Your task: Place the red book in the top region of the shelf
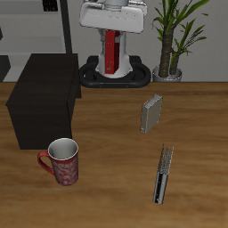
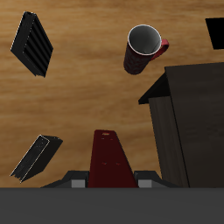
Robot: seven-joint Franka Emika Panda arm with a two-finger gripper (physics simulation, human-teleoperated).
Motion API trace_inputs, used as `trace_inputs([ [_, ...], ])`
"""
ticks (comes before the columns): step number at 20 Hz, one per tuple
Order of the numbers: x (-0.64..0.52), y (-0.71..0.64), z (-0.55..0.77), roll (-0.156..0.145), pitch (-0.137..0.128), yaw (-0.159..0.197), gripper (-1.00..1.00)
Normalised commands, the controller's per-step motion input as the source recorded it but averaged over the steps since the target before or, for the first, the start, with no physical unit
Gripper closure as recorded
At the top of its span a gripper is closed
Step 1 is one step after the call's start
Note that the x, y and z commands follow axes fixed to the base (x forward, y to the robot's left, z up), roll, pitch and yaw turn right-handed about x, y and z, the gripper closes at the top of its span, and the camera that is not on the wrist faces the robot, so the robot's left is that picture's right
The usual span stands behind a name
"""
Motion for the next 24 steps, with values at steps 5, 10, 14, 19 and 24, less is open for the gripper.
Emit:
trace_inputs([
  [5, -0.2, -0.01, -0.02, -0.03, -0.013, 0.031, 1.0],
  [10, -0.09, 0.01, -0.09, -0.056, -0.001, 0.056, 1.0],
  [14, -0.01, -0.01, -0.11, -0.081, 0.005, 0.063, 1.0],
  [19, 0.05, 0.11, -0.2, -0.109, 0.009, 0.111, 1.0],
  [24, 0.14, -0.04, -0.04, -0.123, -0.001, 0.047, 1.0],
])
